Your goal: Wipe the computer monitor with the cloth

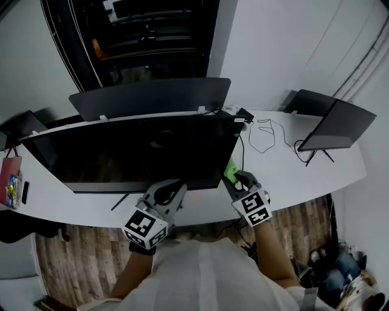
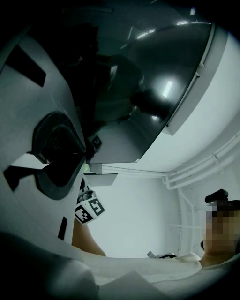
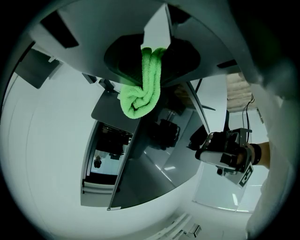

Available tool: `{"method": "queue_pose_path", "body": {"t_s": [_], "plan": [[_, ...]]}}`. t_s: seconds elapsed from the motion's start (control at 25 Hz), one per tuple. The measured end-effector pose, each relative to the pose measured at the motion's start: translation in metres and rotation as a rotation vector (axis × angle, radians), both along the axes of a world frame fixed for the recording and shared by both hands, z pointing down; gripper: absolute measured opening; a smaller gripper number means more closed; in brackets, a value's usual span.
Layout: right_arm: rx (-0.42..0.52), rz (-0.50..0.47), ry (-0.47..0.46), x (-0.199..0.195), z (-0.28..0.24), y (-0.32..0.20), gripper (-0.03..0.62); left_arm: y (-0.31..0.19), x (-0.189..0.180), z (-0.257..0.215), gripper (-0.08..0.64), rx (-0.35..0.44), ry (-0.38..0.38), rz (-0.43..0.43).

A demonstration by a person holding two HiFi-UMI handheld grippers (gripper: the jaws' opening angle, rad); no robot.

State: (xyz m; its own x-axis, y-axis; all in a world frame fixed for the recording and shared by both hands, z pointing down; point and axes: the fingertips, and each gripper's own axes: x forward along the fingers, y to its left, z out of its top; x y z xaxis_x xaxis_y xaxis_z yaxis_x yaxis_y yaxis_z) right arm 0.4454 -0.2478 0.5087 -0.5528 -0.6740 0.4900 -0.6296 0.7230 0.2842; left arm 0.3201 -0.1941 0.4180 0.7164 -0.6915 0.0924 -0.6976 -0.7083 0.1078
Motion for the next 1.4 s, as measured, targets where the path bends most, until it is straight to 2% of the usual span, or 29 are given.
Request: {"method": "queue_pose_path", "body": {"t_s": [0.68,1.12,1.4], "plan": [[-0.116,-0.019,0.054,0.001,0.063,0.009,0.069,0.003,-0.005,0.02,0.025,-0.029,-0.008,-0.022],[-0.204,-0.001,0.019,0.001,0.09,0.014,0.069,0.005,-0.008,0.027,0.025,-0.043,-0.009,-0.033],[-0.282,0.048,-0.007,0.004,0.103,0.018,0.069,0.006,-0.01,0.028,0.025,-0.047,-0.008,-0.039]]}}
